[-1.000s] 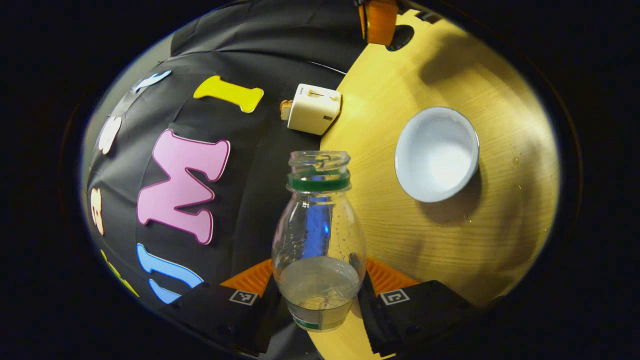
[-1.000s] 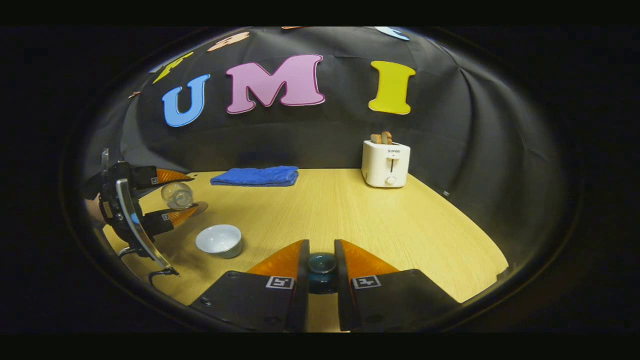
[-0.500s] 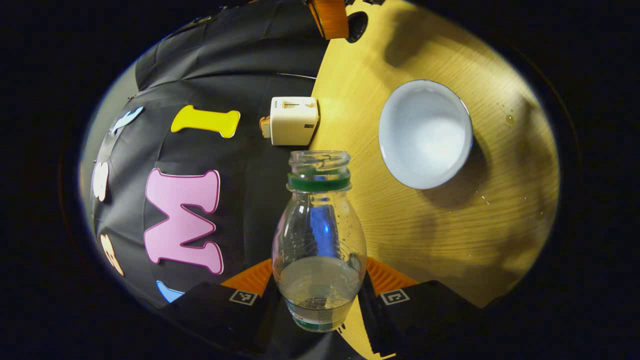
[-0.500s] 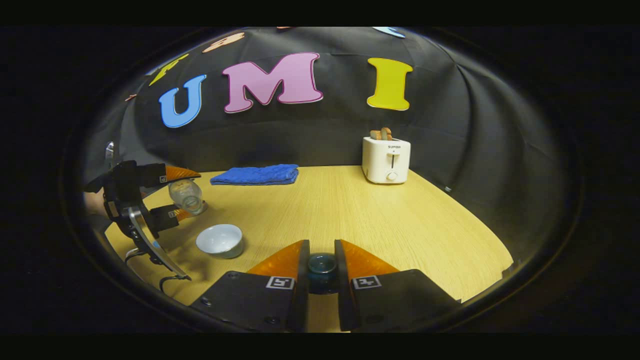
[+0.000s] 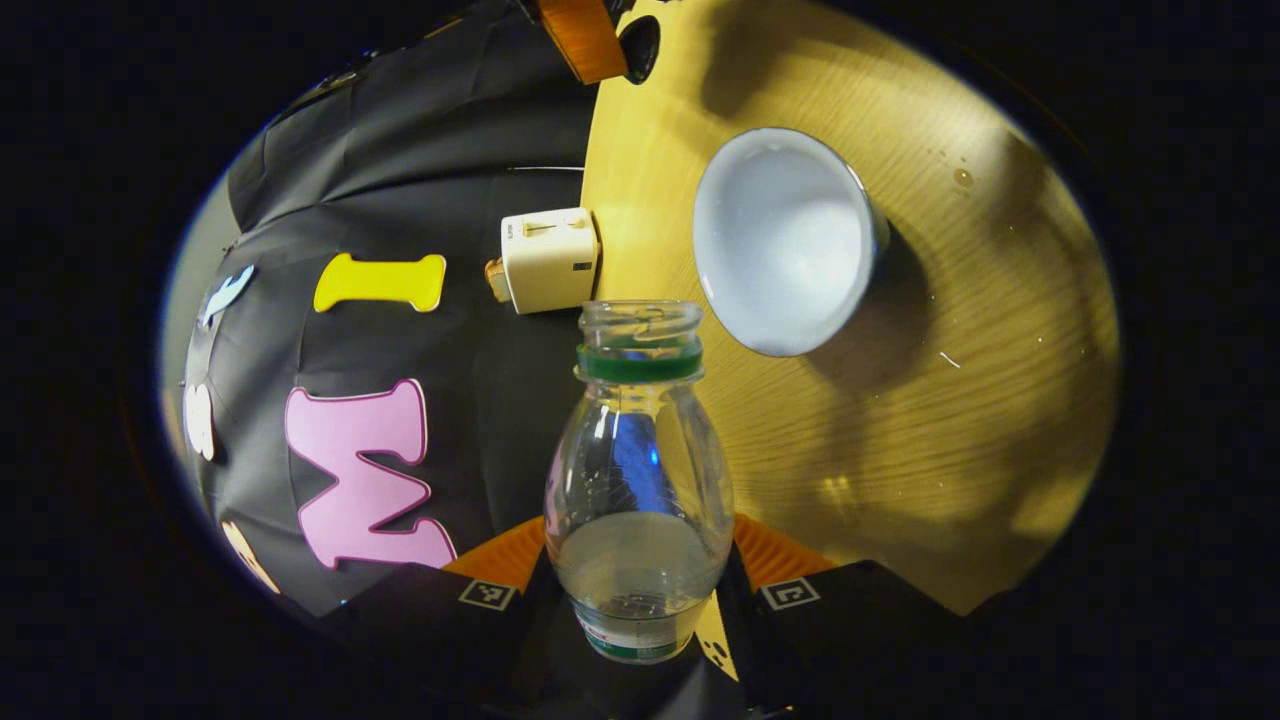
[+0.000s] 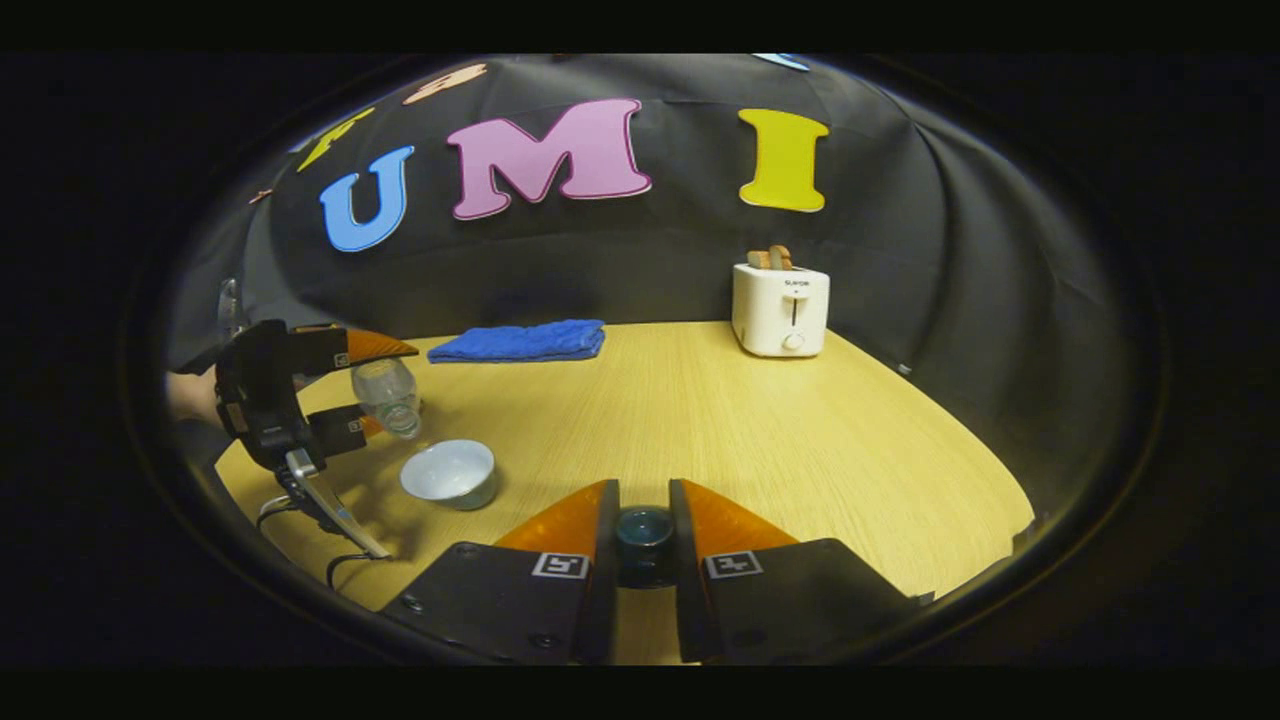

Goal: Open the teacup lid with one hand, grasp the water bottle and pour water into the teacup with the other hand; after pouring, place the water bottle on the coaster and then close the teacup lid.

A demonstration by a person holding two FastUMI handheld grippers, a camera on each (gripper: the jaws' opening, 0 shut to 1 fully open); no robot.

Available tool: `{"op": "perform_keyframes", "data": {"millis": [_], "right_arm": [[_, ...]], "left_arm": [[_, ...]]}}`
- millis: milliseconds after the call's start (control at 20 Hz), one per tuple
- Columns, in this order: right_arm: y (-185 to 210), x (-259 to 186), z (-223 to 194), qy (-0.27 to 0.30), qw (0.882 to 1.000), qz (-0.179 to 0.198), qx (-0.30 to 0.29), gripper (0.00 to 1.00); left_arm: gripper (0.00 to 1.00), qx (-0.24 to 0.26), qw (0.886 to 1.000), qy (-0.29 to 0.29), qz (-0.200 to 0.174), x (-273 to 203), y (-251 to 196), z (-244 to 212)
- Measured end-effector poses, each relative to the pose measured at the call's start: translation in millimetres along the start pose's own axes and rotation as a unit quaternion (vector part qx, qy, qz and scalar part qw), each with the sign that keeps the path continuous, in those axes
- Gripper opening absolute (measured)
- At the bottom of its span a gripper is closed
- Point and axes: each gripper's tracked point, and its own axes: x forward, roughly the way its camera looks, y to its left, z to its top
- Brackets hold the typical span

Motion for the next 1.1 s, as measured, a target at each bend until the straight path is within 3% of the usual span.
{"op": "perform_keyframes", "data": {"millis": [100,200,450,500,600,700,850,900,1050,1100], "right_arm": [[3,0,-1,0.001,1.0,0.006,-0.002,0.32],[5,-1,-2,0.002,1.0,0.009,-0.002,0.25],[6,-2,-2,0.002,1.0,0.014,-0.001,0.27],[6,1,-2,0.002,1.0,0.015,-0.001,0.22],[5,2,-3,0.006,1.0,0.015,0.006,0.22],[4,-1,-6,0.008,1.0,0.014,0.011,0.32],[2,-2,-6,0.008,1.0,0.011,0.011,0.22],[2,-2,-7,0.008,1.0,0.01,0.012,0.27],[5,-3,-6,0.008,1.0,0.012,0.012,0.27],[5,-4,-5,0.006,1.0,0.012,0.012,0.33]], "left_arm": [[0.74,0.013,1.0,0.003,-0.004,0,-1,-2],[0.74,0.023,1.0,0.001,-0.005,1,1,-1],[0.74,0.045,0.999,-0.01,0.007,3,11,5],[0.74,0.051,0.999,-0.014,0.009,1,11,8],[0.74,0.065,0.998,-0.016,0.008,4,12,10],[0.74,0.078,0.997,-0.018,0.005,5,13,10],[0.74,0.092,0.995,-0.024,0.008,4,19,11],[0.74,0.098,0.995,-0.025,0.008,5,19,13],[0.74,0.114,0.993,-0.03,0.009,5,24,14],[0.74,0.118,0.992,-0.032,0.012,5,27,14]]}}
